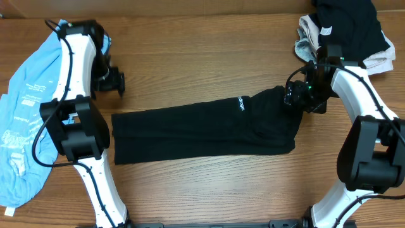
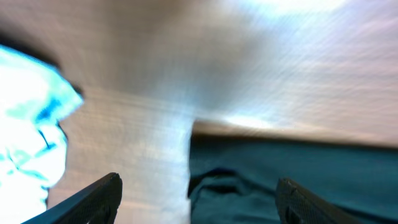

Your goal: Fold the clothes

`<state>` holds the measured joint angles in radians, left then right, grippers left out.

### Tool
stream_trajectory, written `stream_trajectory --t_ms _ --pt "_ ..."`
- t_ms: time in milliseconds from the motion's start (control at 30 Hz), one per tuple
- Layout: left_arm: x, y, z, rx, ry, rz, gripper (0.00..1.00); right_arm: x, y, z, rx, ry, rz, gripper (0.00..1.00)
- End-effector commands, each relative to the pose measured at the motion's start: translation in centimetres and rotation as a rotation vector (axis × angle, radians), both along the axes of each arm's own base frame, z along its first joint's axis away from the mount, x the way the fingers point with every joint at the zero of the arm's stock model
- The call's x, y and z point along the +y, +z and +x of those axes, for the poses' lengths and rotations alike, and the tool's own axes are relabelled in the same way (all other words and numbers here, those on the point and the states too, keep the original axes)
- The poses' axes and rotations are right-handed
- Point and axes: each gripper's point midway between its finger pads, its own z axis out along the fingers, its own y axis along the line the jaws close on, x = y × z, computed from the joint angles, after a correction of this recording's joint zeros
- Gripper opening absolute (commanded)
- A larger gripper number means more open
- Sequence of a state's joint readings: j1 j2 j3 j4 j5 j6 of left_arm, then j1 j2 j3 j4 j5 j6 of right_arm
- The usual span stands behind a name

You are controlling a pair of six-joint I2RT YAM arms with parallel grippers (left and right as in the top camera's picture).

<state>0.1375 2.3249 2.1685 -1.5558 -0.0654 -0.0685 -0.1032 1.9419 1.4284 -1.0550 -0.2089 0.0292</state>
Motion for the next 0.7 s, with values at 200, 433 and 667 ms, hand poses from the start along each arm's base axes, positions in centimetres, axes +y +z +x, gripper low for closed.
stream_trajectory --t_ms 200,433,667 --pt "-2.1 10.1 6.3 -0.382 -0.041 -0.112 0.81 0.5 -5.0 -1.7 -0.012 0.001 0.015 0.84" --pt "-2.1 10.1 5.5 -0.355 -0.074 -0.111 0.80 -1.2 -7.4 -3.1 0.010 -0.061 -0.084 0.87" --pt "-2.5 10.1 5.3 -0.345 -0.081 -0.122 0.81 -1.9 -7.2 -2.9 0.009 -0.109 -0.062 0.88"
